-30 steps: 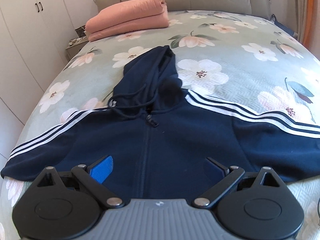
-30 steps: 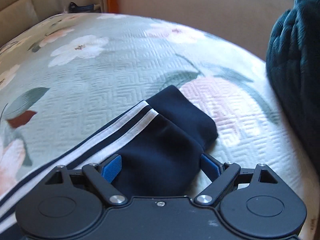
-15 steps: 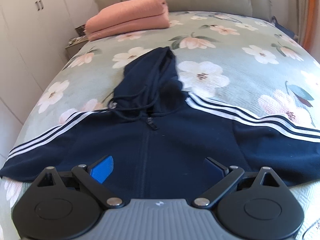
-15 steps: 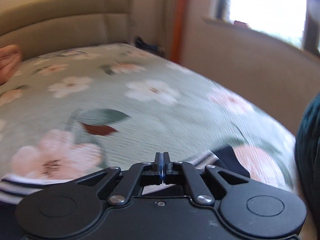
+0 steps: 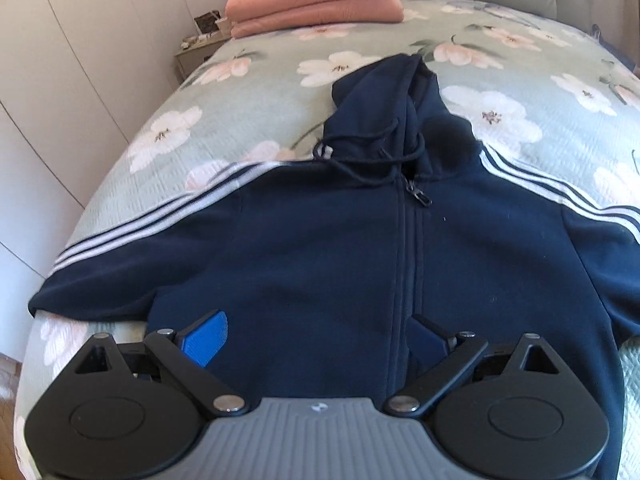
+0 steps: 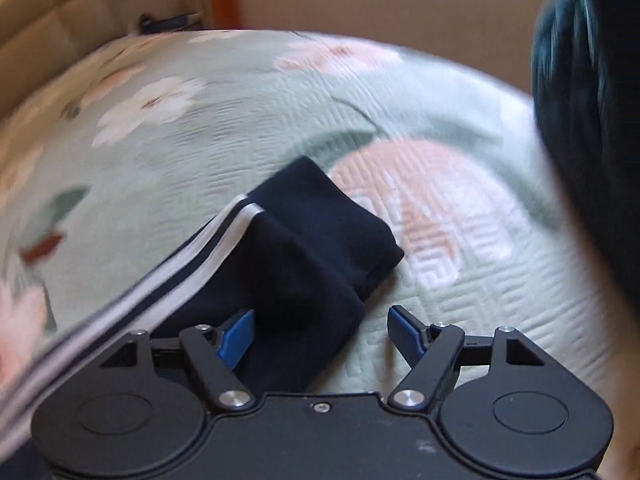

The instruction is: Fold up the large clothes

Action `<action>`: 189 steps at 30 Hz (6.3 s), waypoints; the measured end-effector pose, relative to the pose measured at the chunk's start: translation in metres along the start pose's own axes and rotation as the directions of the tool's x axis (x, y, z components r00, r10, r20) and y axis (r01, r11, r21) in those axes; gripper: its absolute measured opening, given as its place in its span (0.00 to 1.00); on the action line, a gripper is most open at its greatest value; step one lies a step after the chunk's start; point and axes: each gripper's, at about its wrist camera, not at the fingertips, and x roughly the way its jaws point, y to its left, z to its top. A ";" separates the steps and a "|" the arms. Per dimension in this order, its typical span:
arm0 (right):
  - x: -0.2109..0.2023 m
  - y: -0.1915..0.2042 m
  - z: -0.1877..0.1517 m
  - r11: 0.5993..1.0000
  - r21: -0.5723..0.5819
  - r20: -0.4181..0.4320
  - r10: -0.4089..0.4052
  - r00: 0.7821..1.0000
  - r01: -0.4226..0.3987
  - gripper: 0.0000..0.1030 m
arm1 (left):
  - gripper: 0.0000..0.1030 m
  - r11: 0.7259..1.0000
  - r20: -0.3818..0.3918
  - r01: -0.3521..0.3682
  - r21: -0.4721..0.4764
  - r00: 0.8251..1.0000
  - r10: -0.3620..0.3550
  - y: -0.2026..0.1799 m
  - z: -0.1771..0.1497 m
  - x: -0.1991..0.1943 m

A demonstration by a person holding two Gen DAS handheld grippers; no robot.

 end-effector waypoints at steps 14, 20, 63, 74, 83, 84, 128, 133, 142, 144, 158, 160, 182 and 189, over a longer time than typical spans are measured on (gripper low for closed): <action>-0.112 0.146 -0.067 0.886 -0.453 0.196 0.207 0.958 -0.099 0.18 | 0.92 0.997 0.025 0.070 0.025 0.997 -0.070 -0.003 0.005 -0.005; -0.235 0.255 -0.171 0.673 -0.678 0.125 0.502 0.856 -0.296 0.18 | 0.90 0.998 0.044 0.048 -0.028 0.998 -0.047 0.052 0.014 -0.005; -0.269 0.350 -0.404 0.506 -0.764 -0.300 0.269 0.915 -0.399 0.72 | 0.30 0.932 0.033 0.302 -0.199 0.953 -0.302 0.234 0.059 0.124; -0.270 0.352 -0.403 0.415 -0.848 -0.216 0.300 0.929 -0.331 0.28 | 0.31 0.908 0.144 0.413 -0.071 0.905 -0.401 0.205 0.051 0.091; -0.239 0.413 -0.431 0.342 -0.851 -0.286 0.335 0.898 -0.399 0.24 | 0.15 0.889 0.039 0.455 0.046 0.889 -0.456 0.126 0.057 0.164; -0.235 0.412 -0.429 0.360 -0.852 -0.270 0.321 0.908 -0.380 0.24 | 0.04 0.916 0.055 0.400 0.029 0.914 -0.401 0.136 0.057 0.168; -0.278 0.363 -0.446 0.444 -0.815 -0.339 0.156 0.928 -0.372 0.39 | 0.46 0.427 0.068 0.072 -0.901 0.997 -0.025 0.530 -0.071 0.175; -0.278 0.359 -0.449 0.447 -0.813 -0.337 0.161 0.928 -0.373 0.42 | 0.07 0.553 0.052 0.003 -0.833 0.996 0.073 0.517 -0.053 0.160; -0.276 0.338 -0.435 0.491 -0.784 -0.344 0.168 0.924 -0.381 0.42 | 0.07 0.858 0.393 0.184 -0.480 0.919 0.023 0.400 0.022 0.025; -0.278 0.332 -0.432 0.496 -0.777 -0.345 0.179 0.921 -0.387 0.42 | 0.07 0.896 0.462 0.258 -0.360 0.884 -0.069 0.358 0.033 -0.006; -0.268 0.273 -0.362 0.567 -0.757 -0.264 0.189 0.946 -0.325 0.42 | 0.20 0.811 0.091 0.424 0.403 0.863 -0.496 0.034 -0.033 0.002; -0.268 0.274 -0.357 0.550 -0.747 -0.291 0.233 0.928 -0.373 0.45 | 0.22 0.830 0.080 0.425 0.361 0.873 -0.481 0.050 -0.038 0.005; -0.238 0.428 -0.429 0.514 -0.778 -0.285 0.225 0.932 -0.362 0.41 | 0.30 0.964 0.071 0.238 0.117 0.966 -0.247 0.124 -0.031 0.001; -0.310 0.392 -0.358 0.524 -0.700 -0.200 0.510 0.837 -0.486 0.22 | 0.29 0.972 0.156 0.234 0.026 0.959 -0.235 0.143 -0.012 -0.011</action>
